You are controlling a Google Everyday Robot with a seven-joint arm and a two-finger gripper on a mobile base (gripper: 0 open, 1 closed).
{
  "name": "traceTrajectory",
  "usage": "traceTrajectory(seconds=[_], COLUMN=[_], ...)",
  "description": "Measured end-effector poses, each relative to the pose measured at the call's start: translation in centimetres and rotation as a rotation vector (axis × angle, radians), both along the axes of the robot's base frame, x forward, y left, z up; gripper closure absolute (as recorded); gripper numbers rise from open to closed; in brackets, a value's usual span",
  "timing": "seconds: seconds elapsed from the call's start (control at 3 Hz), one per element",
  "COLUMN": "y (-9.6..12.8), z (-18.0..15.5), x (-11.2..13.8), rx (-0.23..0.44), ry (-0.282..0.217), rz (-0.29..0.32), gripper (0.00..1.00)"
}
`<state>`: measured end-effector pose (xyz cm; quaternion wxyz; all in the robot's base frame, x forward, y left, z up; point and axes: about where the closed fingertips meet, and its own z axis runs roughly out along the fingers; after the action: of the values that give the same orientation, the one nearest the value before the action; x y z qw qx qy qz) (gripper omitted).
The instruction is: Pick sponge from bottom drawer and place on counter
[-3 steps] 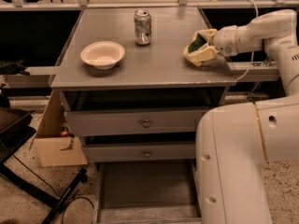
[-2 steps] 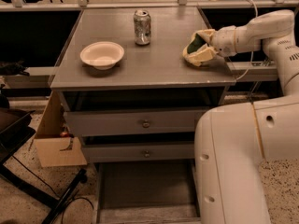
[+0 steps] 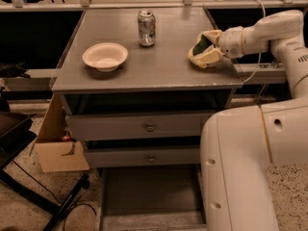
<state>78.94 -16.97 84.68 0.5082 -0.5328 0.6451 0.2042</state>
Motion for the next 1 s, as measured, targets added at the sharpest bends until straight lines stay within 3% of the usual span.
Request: traceTrajectory(seconds=[0.33,1.0], y=[0.00,0.01], z=[0.00,0.02], x=[0.00,0.00], rx=[0.000,0.000], ry=[0.000,-0.001], rz=[0.000,0.000], gripper=[0.03,0.00])
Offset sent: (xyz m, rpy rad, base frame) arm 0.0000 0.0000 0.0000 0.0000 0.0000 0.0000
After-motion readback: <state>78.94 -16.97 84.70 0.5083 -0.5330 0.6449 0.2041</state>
